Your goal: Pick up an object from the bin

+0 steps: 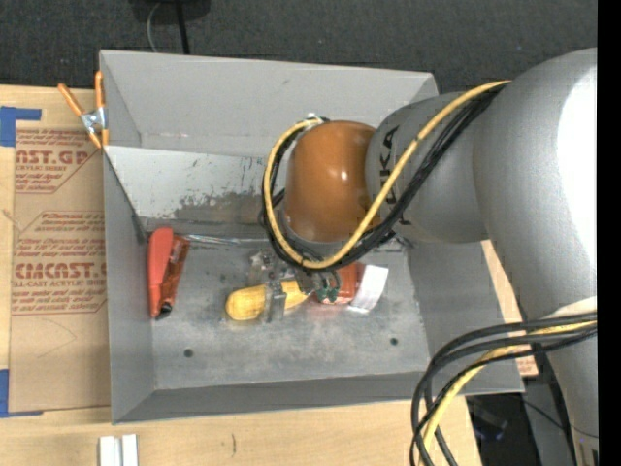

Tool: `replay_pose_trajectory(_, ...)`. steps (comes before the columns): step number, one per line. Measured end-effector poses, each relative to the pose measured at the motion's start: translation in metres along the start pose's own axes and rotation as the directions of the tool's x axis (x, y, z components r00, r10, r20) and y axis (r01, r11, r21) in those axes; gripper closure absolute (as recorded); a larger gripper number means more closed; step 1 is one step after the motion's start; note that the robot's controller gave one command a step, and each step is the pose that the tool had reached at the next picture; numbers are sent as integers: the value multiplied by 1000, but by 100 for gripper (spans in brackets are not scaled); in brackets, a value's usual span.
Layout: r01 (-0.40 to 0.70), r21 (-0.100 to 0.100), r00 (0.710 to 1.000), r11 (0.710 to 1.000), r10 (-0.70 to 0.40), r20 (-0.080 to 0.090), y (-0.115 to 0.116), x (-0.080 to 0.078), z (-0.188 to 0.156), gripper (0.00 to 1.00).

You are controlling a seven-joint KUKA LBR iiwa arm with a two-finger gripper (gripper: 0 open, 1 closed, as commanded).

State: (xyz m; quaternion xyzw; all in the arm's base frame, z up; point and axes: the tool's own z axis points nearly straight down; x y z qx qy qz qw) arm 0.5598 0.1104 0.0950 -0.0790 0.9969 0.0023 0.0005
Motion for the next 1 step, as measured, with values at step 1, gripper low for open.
replay_pose_trajectory(1,10,-1,1000,1000,-10,4,9,-13,-122,100)
